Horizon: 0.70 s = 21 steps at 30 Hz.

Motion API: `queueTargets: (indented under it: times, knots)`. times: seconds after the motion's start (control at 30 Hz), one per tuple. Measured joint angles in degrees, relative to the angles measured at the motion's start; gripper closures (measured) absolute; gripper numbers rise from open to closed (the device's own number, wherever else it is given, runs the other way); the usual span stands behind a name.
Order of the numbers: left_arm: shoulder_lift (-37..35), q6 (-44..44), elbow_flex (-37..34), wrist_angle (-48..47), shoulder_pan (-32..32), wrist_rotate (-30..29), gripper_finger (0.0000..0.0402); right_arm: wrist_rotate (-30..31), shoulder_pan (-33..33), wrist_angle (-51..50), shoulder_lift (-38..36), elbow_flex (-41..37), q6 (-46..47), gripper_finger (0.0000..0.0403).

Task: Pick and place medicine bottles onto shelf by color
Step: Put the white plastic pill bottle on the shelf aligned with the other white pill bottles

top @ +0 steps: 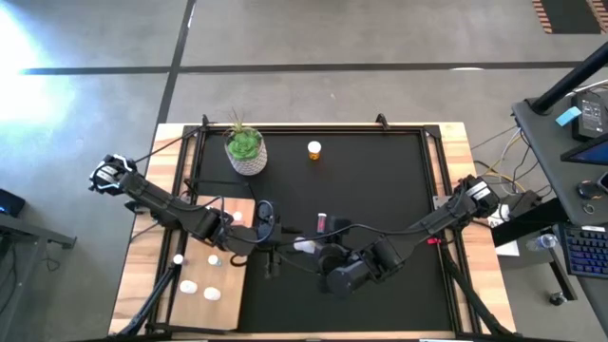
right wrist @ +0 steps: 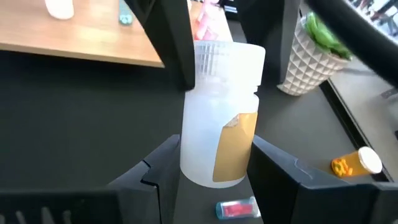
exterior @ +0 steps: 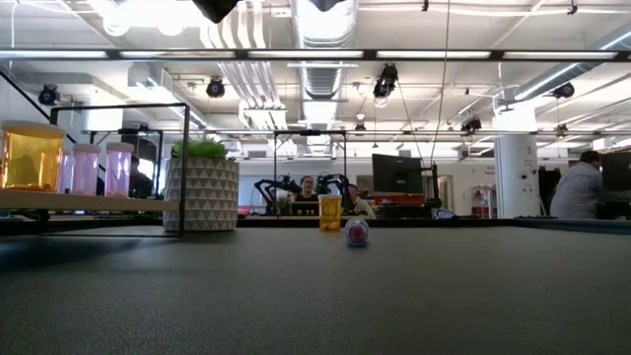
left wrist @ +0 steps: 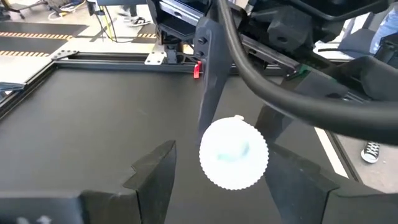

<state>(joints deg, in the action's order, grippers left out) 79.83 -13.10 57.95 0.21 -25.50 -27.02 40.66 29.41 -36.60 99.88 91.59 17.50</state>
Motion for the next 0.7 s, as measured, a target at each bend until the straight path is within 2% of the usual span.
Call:
queueTargets:
  times: [0.23,0.53,0.7]
  knots:
    - [0.0,0.0,0.0,0.0,0.0,0.0,0.0194,0.1,-0.2,0.9,0.0,0.0,-1.0,0.0251]
    - [0.0,0.0,0.0,0.5,0.0,1.2,0.0262,0.2,-0.2,0.8,0.0,0.0,-1.0,0.0251]
    - [0.0,0.0,0.0,0.7,0.0,1.8,0.0278,0.0,-0.2,0.8,0.0,0.0,-1.1,0.0249]
